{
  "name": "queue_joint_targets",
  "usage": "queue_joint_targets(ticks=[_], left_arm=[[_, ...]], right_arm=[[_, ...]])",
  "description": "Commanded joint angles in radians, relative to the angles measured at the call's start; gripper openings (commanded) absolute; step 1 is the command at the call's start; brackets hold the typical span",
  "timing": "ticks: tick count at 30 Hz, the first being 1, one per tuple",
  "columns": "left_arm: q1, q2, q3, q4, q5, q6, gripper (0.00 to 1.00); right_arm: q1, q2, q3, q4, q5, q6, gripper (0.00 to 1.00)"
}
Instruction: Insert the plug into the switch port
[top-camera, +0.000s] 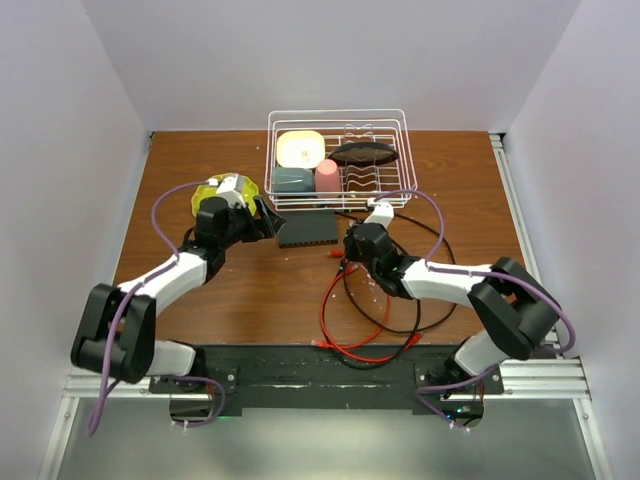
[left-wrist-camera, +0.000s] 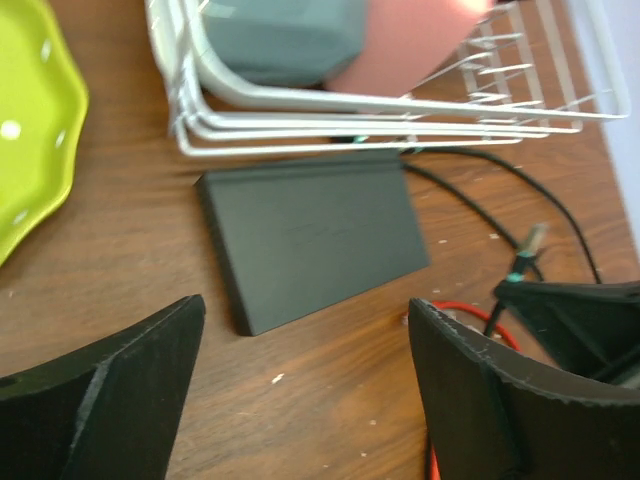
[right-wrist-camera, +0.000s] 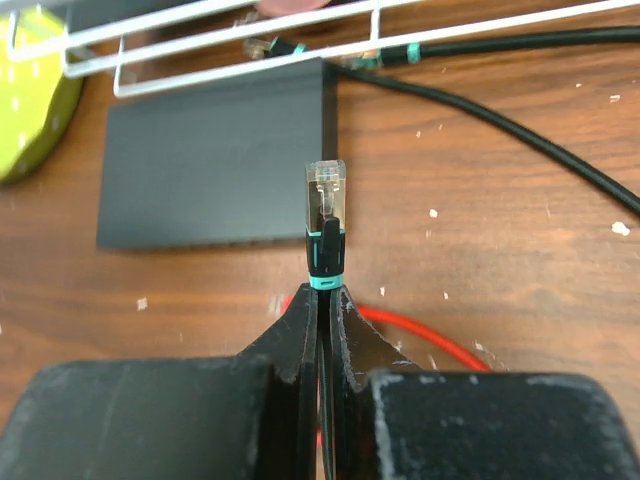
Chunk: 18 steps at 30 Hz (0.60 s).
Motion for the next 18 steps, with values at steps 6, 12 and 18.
queue_joint_targets(ticks=[6,12,18], left_arm=[[-0.006,0.142,-0.038,0.168,-0.043,-0.060,0.80],[-0.017,0.242,-0.001,0.211,-0.035,-0.063,0.77],[-0.044,0.363,0.105,0.176,-0.037,-0.064,0.68]], right_arm=[[-0.007,0.167,0.031,0.311,0.125,0.124,0.00],[-0.013,0.271,0.074,0.332,0.173,0.163,0.00],[-0.031,0.311,0.096,0.348,0.176,0.180,0.00]])
